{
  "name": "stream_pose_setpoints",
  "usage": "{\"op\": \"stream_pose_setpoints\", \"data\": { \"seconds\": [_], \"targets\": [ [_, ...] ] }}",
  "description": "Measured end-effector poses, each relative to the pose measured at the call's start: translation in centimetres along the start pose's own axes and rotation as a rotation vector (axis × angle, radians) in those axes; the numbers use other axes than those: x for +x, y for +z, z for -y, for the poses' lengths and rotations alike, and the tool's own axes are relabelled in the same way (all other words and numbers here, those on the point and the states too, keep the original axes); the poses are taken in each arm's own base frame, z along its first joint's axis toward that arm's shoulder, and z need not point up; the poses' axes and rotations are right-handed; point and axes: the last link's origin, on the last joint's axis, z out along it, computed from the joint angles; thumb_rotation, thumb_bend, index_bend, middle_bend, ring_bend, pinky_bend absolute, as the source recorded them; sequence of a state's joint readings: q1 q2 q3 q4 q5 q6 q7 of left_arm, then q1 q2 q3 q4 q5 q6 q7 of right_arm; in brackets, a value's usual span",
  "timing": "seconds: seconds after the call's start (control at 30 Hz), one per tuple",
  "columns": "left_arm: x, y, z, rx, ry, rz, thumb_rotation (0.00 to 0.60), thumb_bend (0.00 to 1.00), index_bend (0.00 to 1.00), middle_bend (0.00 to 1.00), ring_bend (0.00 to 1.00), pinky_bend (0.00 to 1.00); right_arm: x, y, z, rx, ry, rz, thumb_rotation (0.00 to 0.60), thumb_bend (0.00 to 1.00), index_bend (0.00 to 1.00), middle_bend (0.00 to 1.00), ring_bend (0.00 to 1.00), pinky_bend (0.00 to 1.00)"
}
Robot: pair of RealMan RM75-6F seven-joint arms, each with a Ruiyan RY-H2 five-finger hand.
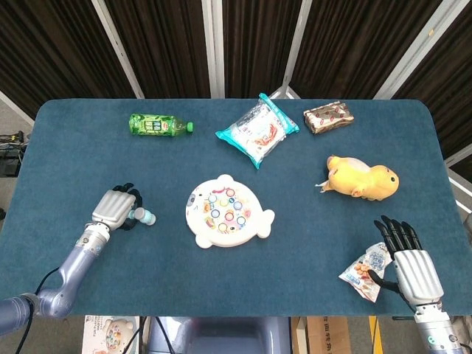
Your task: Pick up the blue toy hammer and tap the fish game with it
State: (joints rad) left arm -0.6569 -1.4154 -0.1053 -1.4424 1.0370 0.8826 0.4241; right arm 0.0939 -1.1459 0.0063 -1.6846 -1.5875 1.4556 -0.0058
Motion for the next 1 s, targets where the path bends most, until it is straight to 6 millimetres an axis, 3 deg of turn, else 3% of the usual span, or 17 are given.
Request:
{"op": "stream_pose_setpoints", "data": {
  "seconds": [0.43, 0.77, 1.0],
  "targets": [
    [-0.26, 0.36, -0.56, -0.003, -0.001, 0.004, 0.600, 0.51, 0.54, 0.31, 0.16, 0.24, 0.01, -0.03, 0.02, 0.000, 0.002, 0.000, 0.600, 0.22, 0.00, 0.00, 0.00, 0.00],
    [-0.59, 0.27, -0.45, 0.006, -0.008, 0.002, 0.600, 0.60, 0.60, 0.43, 0.33, 0.45, -0.05, -0.11, 0.03, -0.001, 0.000, 0.003, 0.600, 0.22, 0.00, 0.00, 0.00, 0.00],
    [-0.21, 0.17, -0.42, 0.005, -0.022, -0.021, 0.600, 0.65, 0.62, 0.48, 0.39, 0.52, -0.10, -0.12, 0.05, -0.002, 0.000, 0.006, 0.600, 0.22, 0.00, 0.00, 0.00, 0.00]
  ]
}}
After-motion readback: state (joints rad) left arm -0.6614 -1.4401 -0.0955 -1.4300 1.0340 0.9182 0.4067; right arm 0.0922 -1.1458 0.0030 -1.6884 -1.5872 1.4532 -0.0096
